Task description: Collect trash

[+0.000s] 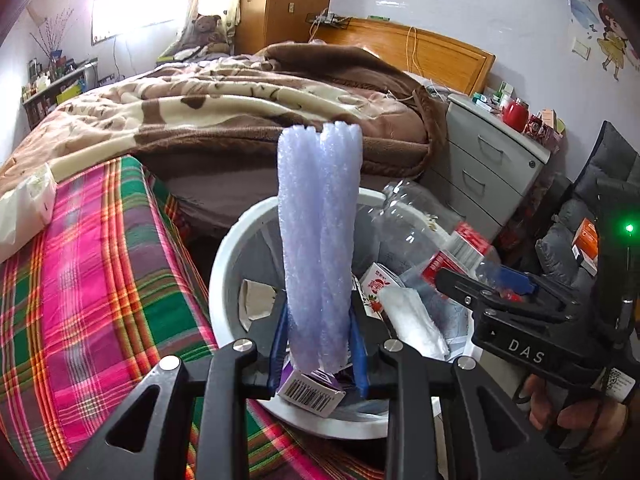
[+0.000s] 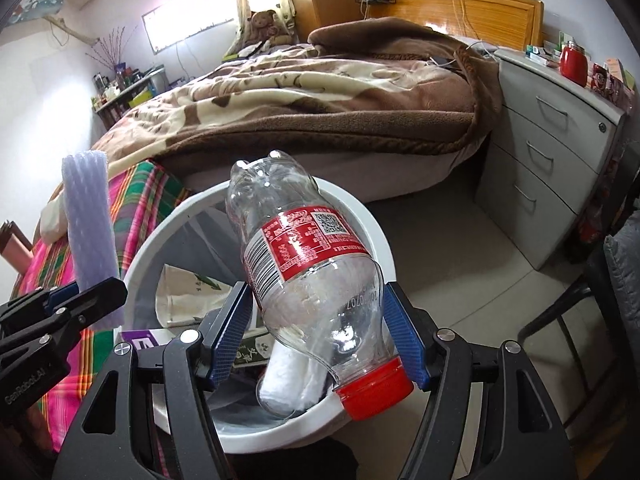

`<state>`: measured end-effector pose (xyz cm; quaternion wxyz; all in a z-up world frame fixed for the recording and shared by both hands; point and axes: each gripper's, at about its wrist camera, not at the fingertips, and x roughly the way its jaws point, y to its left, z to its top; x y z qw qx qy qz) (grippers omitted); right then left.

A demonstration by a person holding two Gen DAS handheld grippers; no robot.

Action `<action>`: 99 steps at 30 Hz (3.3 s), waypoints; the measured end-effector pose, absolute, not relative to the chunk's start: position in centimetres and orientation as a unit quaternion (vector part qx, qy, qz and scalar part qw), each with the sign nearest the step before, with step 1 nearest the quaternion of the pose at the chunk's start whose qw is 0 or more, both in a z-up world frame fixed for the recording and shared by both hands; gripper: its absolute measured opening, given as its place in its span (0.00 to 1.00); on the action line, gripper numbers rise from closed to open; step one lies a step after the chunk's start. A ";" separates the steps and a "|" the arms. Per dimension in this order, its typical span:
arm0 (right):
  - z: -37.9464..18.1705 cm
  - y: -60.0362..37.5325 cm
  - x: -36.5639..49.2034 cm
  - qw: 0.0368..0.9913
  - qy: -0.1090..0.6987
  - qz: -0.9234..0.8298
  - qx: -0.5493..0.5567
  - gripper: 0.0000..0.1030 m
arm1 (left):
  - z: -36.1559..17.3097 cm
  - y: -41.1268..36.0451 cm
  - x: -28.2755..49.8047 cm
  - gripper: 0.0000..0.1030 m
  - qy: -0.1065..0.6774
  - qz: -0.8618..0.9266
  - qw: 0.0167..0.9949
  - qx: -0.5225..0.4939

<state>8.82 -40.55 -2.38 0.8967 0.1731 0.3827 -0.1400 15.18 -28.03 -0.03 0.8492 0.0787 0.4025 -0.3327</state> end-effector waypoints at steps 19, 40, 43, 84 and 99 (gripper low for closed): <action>-0.1 -38.8 6.6 0.913 0.337 -0.147 0.176 0.73 | 1.5 -25.2 13.0 0.71 0.380 -0.314 0.868 0.062; 2.0 -31.9 2.4 0.946 0.269 -0.124 0.131 0.73 | 2.8 -17.6 7.7 0.77 0.316 -0.250 0.914 0.040; 2.0 -30.9 2.0 0.949 0.264 -0.125 0.118 0.73 | 2.7 -16.9 7.0 0.77 0.309 -0.236 0.920 0.047; 1.5 -28.4 0.5 0.950 0.261 -0.125 0.117 0.73 | 1.7 -14.7 4.7 0.77 0.303 -0.194 0.932 0.051; 1.5 -28.3 0.4 0.950 0.260 -0.125 0.118 0.73 | 1.8 -14.7 4.7 0.77 0.301 -0.193 0.932 0.049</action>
